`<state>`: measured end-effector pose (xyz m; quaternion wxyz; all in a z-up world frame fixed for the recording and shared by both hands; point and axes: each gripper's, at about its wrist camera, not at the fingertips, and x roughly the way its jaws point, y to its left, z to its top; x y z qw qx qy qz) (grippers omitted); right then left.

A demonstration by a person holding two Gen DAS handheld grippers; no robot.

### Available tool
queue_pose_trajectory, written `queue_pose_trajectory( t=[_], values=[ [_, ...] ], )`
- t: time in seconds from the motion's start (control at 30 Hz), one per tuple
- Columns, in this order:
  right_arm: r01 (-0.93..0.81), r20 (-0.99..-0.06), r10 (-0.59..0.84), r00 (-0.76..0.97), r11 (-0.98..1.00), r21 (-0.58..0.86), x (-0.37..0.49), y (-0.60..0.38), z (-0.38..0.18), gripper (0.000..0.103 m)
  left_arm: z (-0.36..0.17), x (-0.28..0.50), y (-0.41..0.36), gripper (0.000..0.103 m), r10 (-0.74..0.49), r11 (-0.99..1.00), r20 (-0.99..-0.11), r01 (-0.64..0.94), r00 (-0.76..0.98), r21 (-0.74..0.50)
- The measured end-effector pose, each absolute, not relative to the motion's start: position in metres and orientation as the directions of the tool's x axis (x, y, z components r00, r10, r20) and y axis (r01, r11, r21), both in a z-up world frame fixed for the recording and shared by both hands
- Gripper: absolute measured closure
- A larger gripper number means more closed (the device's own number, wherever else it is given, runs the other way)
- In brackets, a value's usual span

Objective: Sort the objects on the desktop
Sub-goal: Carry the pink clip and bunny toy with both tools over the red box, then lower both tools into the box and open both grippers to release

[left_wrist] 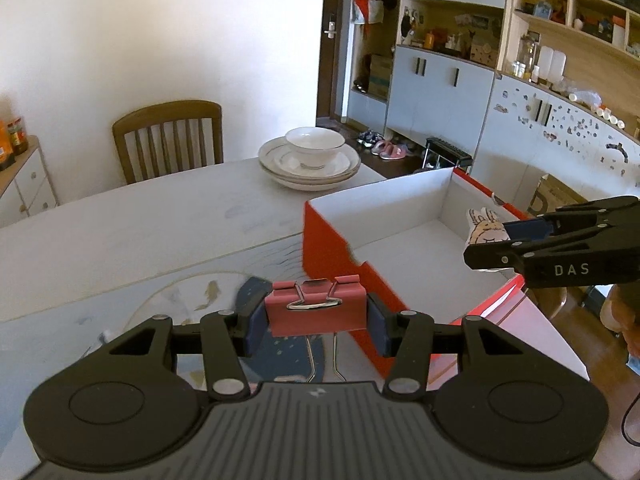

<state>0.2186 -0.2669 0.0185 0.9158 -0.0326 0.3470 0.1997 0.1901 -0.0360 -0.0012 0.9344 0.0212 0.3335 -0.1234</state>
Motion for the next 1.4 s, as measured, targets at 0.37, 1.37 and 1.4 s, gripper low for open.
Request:
queue_pose_trajectory(
  t=[0.37, 1.37, 1.4],
  values=[
    [-0.382, -0.664, 0.32, 0.676, 0.922, 0.055, 0.244, -0.298, 0.009, 0.056, 0.001, 0.229, -0.086, 0.053, -0.252, 0.951, -0.629, 0.308, 0.736, -0.021],
    [-0.412, -0.769, 0.247, 0.59, 0.911, -0.023, 0.309, -0.337, -0.037, 0.056, -0.053, 0.339, -0.177, 0.053, -0.265, 0.901, -0.759, 0.432, 0.595, 0.024],
    [-0.417, -0.773, 0.248, 0.584, 0.908, -0.024, 0.311, -0.337, -0.039, 0.056, -0.055, 0.342, -0.179, 0.053, -0.262, 0.899, -0.762, 0.436, 0.592, 0.029]
  ],
)
